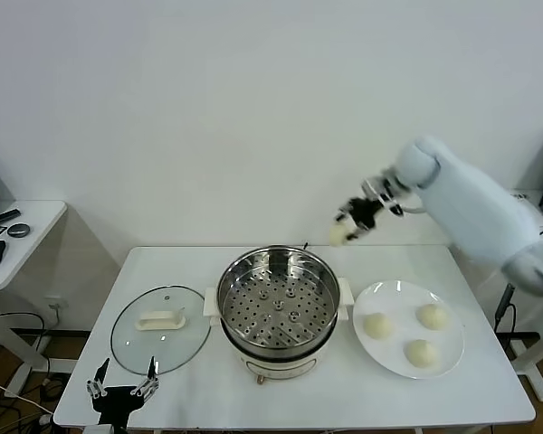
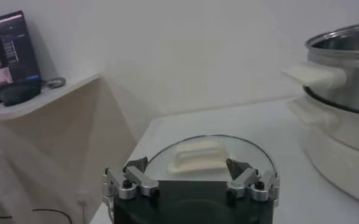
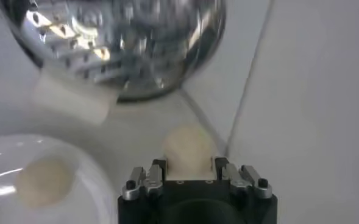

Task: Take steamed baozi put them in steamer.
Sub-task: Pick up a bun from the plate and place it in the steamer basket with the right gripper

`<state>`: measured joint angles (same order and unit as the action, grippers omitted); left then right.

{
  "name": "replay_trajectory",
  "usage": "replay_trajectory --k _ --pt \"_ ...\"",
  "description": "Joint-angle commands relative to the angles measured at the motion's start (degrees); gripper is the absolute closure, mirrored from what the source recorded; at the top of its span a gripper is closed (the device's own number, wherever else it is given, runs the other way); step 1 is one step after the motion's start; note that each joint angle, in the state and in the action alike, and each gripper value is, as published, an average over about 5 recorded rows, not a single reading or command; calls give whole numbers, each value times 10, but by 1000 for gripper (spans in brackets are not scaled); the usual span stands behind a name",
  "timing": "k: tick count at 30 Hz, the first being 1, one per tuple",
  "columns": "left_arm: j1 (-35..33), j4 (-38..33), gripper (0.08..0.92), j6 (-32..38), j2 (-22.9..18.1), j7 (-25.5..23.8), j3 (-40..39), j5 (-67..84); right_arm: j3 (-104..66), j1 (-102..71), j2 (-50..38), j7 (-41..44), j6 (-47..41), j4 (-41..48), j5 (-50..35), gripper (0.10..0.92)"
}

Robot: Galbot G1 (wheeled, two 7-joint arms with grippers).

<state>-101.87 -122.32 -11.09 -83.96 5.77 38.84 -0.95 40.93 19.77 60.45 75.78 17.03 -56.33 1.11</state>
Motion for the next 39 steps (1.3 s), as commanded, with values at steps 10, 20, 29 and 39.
replay_trajectory --k 10,20,29,39 --pt "1 -9 177 -19 -6 10 1 -10 165 98 143 23 303 -29 31 533" --pt "1 -13 177 -21 -10 9 0 -5 167 44 177 11 303 17 96 533" --pt "10 -9 177 -24 -15 6 0 -2 148 -5 198 -4 303 53 137 533" --pt "18 4 177 -24 -12 6 2 -1 131 -28 219 -5 303 91 159 514"
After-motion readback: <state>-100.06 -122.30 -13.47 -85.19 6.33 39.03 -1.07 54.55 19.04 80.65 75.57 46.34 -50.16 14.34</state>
